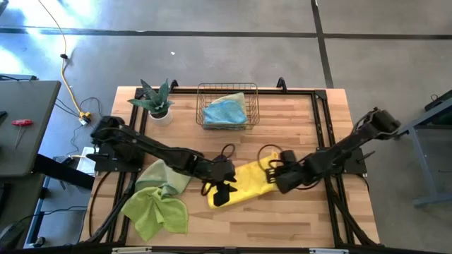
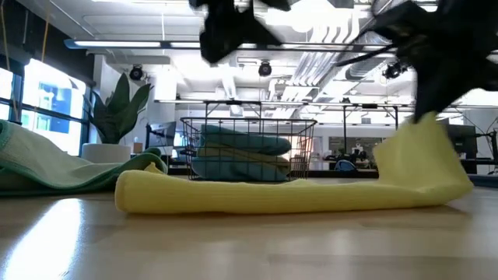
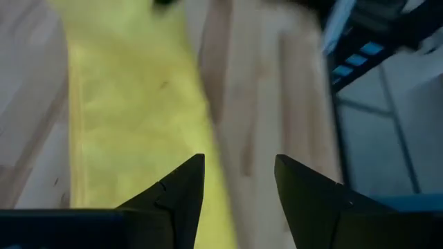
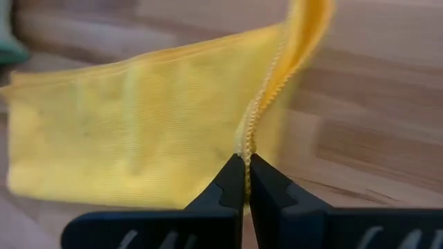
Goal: Fold microfiber towels
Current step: Fold the yellow microfiber cloth
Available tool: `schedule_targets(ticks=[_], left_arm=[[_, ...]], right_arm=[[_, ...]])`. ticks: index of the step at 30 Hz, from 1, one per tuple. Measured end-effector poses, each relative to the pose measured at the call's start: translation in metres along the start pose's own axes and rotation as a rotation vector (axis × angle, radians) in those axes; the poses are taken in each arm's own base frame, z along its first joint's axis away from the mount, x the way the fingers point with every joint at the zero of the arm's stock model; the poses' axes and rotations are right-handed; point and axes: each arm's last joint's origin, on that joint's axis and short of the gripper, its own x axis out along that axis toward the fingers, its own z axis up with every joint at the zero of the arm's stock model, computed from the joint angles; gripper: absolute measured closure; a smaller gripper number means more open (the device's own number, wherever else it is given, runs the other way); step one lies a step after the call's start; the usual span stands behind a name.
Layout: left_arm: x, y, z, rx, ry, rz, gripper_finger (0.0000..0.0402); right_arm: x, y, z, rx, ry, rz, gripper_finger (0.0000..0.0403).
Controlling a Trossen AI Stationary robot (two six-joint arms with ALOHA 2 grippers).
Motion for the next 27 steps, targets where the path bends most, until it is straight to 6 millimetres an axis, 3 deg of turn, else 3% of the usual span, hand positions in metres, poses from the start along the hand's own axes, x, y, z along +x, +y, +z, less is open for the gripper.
schedule_targets(ticks=[8,16,27], left_arm=[[-0.057,-0.029,0.001,0.025,-0.086,0.020,0.0236],[-0.099,-0.045,-0.009,0.049,-0.139,0.097,0.0236],[-0.113,-0.057,-0.020,0.039,-0.155,0.112,0.0236]], right_arm=[[0.040,0.064,-0.005,-0.089,-0.003,0.094,0.0403],[0.069,0.124,-0.012,-0.199,0.016,0.180,0.0403],[0.086,0.177,-0.021,-0.298,0.052,0.291,0.0403]])
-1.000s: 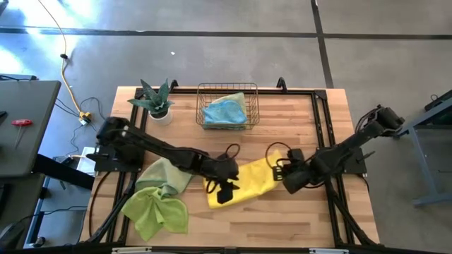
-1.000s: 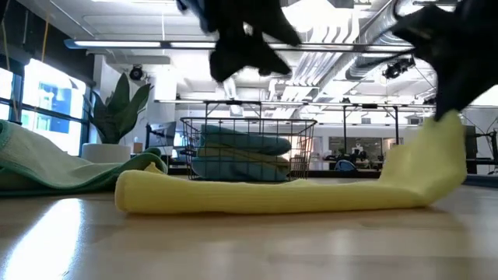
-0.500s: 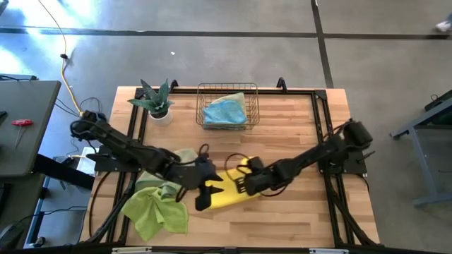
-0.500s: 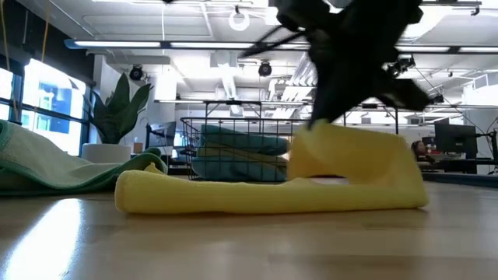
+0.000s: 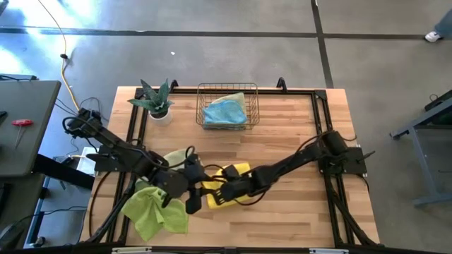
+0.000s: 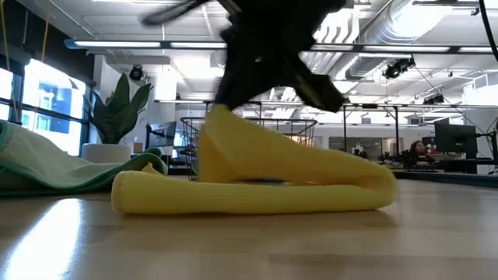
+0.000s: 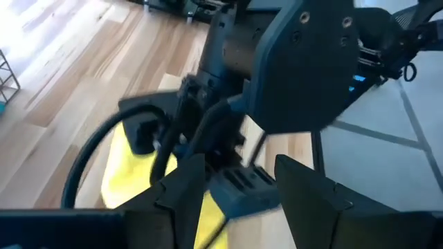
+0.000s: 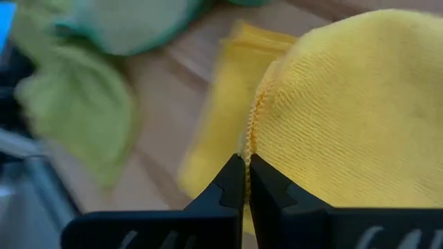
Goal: Fold microfiber towels
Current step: Fold the yellow microfiber cloth
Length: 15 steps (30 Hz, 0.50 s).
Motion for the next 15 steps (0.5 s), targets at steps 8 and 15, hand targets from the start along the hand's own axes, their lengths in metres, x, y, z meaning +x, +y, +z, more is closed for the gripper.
schedule_targets(ticks=[8,15], left_arm=[[-0.002,-0.003,-0.004,-0.005,0.015,0.001,0.0236],[-0.003,-0.003,-0.004,-0.022,0.003,0.016,0.0236]], right_arm=[[0.015,0.010,-0.001,-0.001,0.018,0.097,0.0403],[0.032,0.012,-0.010,-0.006,0.063,0.168,0.0403]])
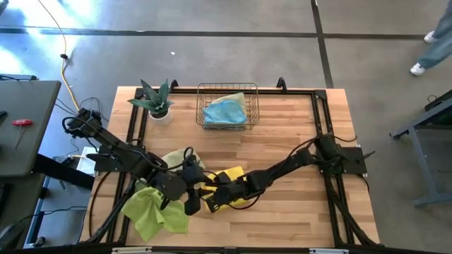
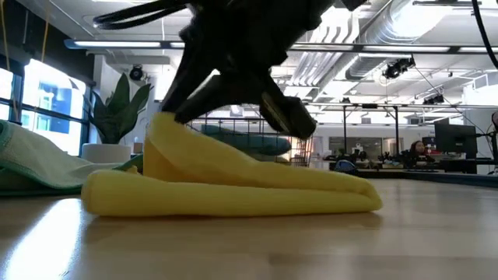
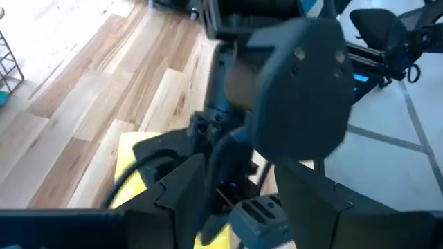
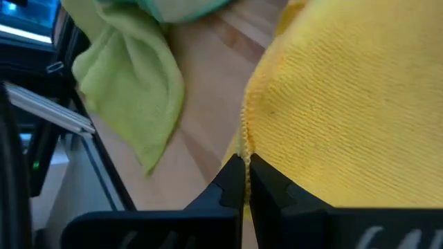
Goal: Fold microfiber towels
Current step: Fold the yellow microfiber cloth, then put the yellow microfiber cloth in the basket
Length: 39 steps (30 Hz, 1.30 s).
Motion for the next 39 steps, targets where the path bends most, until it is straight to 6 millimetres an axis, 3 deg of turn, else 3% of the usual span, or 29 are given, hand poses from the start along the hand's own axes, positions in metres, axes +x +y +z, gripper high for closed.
schedule_targets(ticks=[9,21,29,39], left_arm=[[0.000,0.001,0.000,-0.037,-0.002,0.011,0.0236],[0.000,0.001,-0.003,-0.099,0.025,0.016,0.0236],[-0.005,0.000,-0.014,-0.115,0.094,0.048,0.0236],[-0.005,0.016,-0.049,-0.240,0.323,0.197,0.0236]], right_arm=[[0.011,-0.004,-0.004,-0.052,-0.007,0.007,0.0386],[0.003,0.003,-0.005,-0.133,0.169,0.104,0.0232],[-0.045,0.007,0.015,-0.313,0.217,0.029,0.0214],[-0.108,-0.011,0.027,-0.446,0.227,-0.293,0.0213]])
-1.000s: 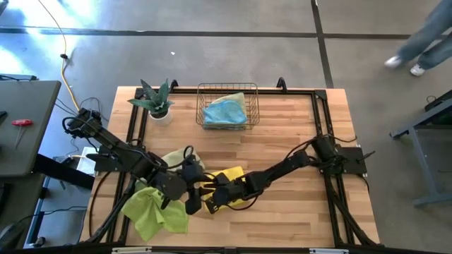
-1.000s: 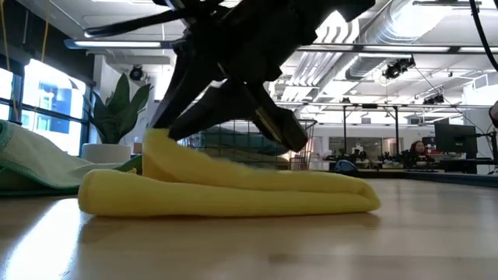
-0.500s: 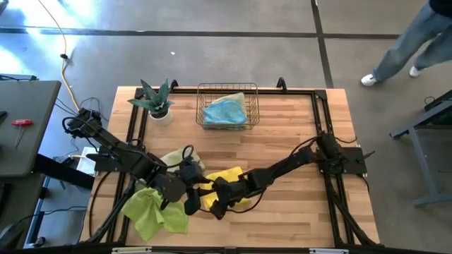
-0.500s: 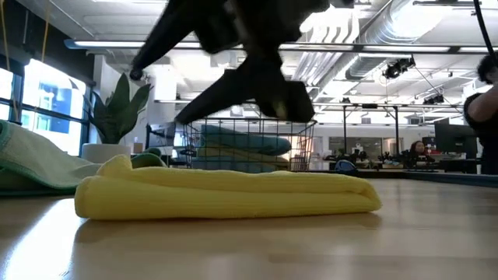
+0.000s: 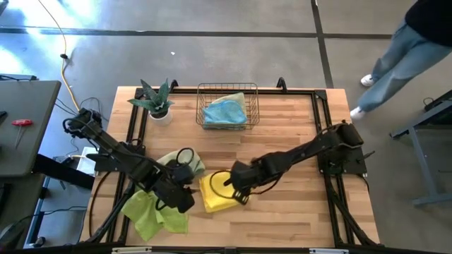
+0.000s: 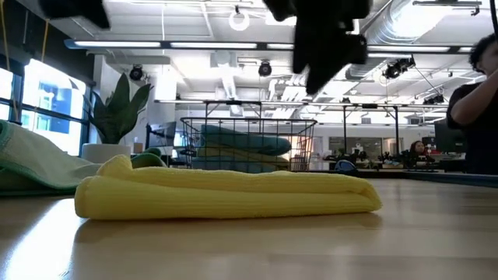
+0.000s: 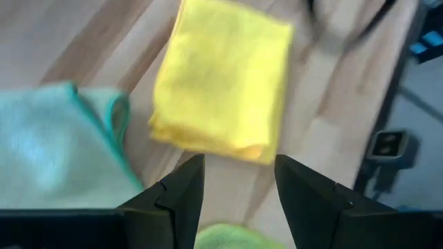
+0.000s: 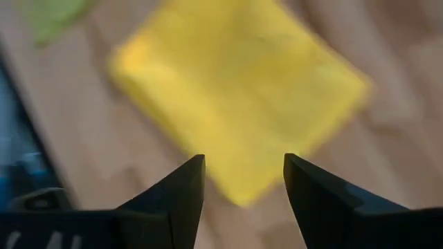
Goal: Fold microfiber towels
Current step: Put the yellow microfiber cloth in the basket
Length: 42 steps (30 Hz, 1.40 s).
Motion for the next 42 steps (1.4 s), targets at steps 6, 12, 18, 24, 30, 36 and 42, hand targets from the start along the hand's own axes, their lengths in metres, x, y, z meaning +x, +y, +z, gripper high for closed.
schedule_targets(ticks=[6,12,18,24,30,36,42], left_arm=[[0.032,0.014,-0.018,-0.032,0.048,-0.016,0.0236],[0.069,0.026,-0.023,-0.050,-0.063,-0.145,0.0236],[0.100,0.039,-0.020,-0.025,-0.129,-0.168,0.0236],[0.130,0.038,-0.021,0.089,-0.112,-0.181,0.0236],[0.164,0.042,-0.028,0.125,-0.063,-0.149,0.0236],[0.180,0.042,-0.035,0.111,-0.031,-0.146,0.0236],[0.182,0.042,-0.032,0.068,-0.066,-0.156,0.0236]], right_arm=[[-0.022,-0.020,-0.008,0.000,-0.001,-0.216,0.0213],[-0.008,-0.048,-0.012,0.045,0.053,-0.316,0.0213],[0.029,-0.069,-0.026,0.170,0.138,-0.233,0.0213],[0.056,-0.073,-0.042,0.300,0.130,-0.092,0.0213],[0.067,-0.065,-0.049,0.299,0.043,0.017,0.0213],[0.080,-0.068,-0.058,0.294,-0.006,0.113,0.0213],[0.084,-0.080,-0.066,0.345,-0.019,0.207,0.0213]])
